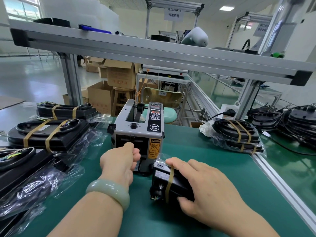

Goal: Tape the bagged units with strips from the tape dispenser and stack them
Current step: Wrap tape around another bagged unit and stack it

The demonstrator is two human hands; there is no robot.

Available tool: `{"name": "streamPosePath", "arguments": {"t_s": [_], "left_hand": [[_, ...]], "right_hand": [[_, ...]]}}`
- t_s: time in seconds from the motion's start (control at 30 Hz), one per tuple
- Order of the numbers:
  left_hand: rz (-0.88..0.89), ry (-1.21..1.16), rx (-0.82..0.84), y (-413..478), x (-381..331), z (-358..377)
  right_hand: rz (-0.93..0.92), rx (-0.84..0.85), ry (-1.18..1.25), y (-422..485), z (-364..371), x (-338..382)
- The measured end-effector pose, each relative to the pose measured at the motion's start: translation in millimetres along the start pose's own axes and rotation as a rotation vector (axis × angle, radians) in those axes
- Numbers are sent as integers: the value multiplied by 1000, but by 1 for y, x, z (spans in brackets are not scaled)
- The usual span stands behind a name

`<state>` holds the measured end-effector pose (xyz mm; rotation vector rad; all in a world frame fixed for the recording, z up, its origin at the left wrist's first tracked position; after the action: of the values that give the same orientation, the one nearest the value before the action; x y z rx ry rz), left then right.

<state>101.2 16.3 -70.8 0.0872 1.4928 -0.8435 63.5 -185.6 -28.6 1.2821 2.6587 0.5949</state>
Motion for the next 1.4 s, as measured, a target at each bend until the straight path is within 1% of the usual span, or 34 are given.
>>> {"name": "streamPosePath", "arguments": {"t_s": [0.07, 0.2, 0.3, 0.37, 0.4, 0.5, 0.57, 0.63, 0.77, 1.2, 1.4], "left_hand": [[-25, -5, 77, -7, -1, -4], [-38, -24, 311, -30, -4, -21], [68, 59, 438, -47, -4, -35], [173, 121, 474, -54, 0, -42], [230, 149, 467, -57, 2, -44], [380, 173, 374, -63, 10, -46], [422, 161, 313, -67, 14, -45], [434, 148, 279, -70, 17, -42], [399, 92, 274, -77, 20, -36], [421, 86, 195, -90, 21, -32], [460, 111, 173, -92, 18, -30]], "right_hand": [[2, 9, -1, 0, 0, 0], [9, 14, 7, 0, -1, 1], [5, 15, -5, -1, -1, 2], [8, 10, -19, -3, -2, 4], [13, 9, -26, -4, -2, 5], [19, 15, -35, -6, 0, 8], [13, 21, -35, -7, 2, 9], [12, 23, -17, -7, 2, 8], [13, 21, -3, -7, 2, 8], [29, 27, 10, -7, -1, 10], [38, 36, -17, -8, 0, 11]]}}
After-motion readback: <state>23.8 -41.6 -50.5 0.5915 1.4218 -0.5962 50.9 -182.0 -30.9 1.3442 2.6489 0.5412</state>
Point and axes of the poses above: each hand's wrist, its own y-axis towards the middle knuckle, its own z-axis out of the palm, x = y × z, the point moved 4 cm from there along y, towards the middle knuckle, and after that the axes turned 9 degrees about -x, right-handed, at the moved point
